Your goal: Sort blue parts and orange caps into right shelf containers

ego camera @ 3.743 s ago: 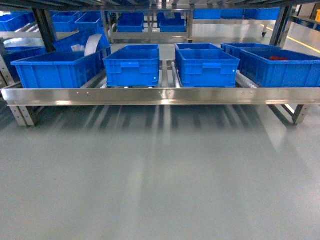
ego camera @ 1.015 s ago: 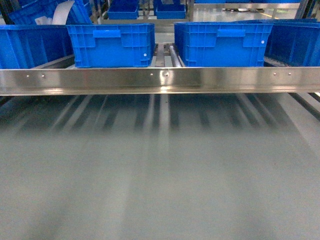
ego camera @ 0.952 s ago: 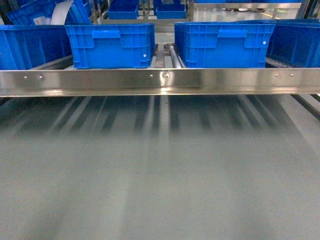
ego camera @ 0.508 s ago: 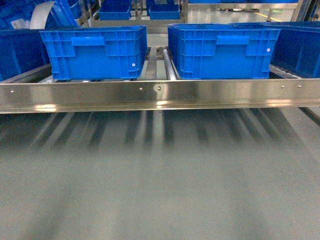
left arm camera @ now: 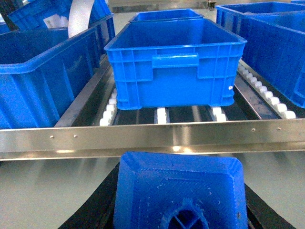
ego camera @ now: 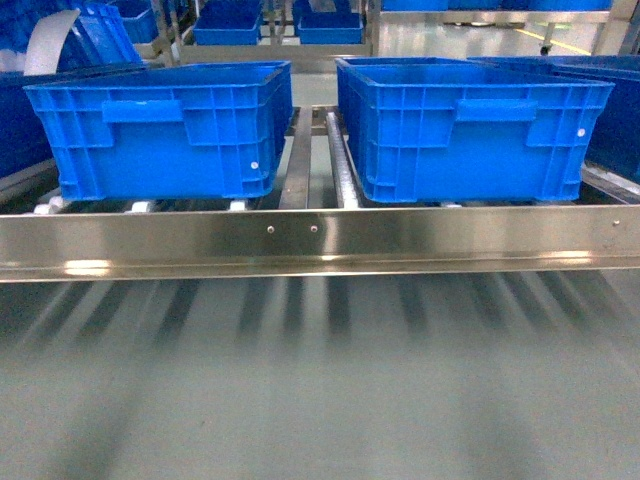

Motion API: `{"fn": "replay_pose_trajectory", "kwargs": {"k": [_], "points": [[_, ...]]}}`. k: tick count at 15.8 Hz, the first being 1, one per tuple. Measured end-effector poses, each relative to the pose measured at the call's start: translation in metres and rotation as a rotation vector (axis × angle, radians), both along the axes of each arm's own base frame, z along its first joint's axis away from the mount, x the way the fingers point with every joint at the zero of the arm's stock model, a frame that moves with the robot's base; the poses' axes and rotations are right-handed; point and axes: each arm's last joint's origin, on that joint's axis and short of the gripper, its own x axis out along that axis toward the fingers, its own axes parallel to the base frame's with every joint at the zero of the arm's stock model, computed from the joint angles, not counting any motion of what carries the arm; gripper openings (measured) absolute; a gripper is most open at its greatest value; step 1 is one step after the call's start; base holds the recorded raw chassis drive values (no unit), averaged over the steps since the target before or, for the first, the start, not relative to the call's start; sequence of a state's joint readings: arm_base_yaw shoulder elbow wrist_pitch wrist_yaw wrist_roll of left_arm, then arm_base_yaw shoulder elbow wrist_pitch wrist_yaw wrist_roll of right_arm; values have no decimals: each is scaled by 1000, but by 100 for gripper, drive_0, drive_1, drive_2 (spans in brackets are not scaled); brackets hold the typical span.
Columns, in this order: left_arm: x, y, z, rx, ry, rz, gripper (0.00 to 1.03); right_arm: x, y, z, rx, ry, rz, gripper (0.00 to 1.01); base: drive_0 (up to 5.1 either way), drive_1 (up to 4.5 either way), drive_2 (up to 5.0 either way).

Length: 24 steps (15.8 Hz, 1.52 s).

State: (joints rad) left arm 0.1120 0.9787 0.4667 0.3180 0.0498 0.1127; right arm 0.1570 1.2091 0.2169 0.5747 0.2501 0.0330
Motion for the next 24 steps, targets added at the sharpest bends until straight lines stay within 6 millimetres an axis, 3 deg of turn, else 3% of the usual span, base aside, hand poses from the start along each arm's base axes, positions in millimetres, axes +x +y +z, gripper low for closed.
{"fn": "replay_pose_trajectory", "kwargs": {"k": [11,24], "points": [[0,0,0,0,3,1,44,0,0,0,0,3,0,43,0,406,-407],[0,0,-1,0,5,1,44,0,0,0,0,2,0,43,0,0,0]]}}
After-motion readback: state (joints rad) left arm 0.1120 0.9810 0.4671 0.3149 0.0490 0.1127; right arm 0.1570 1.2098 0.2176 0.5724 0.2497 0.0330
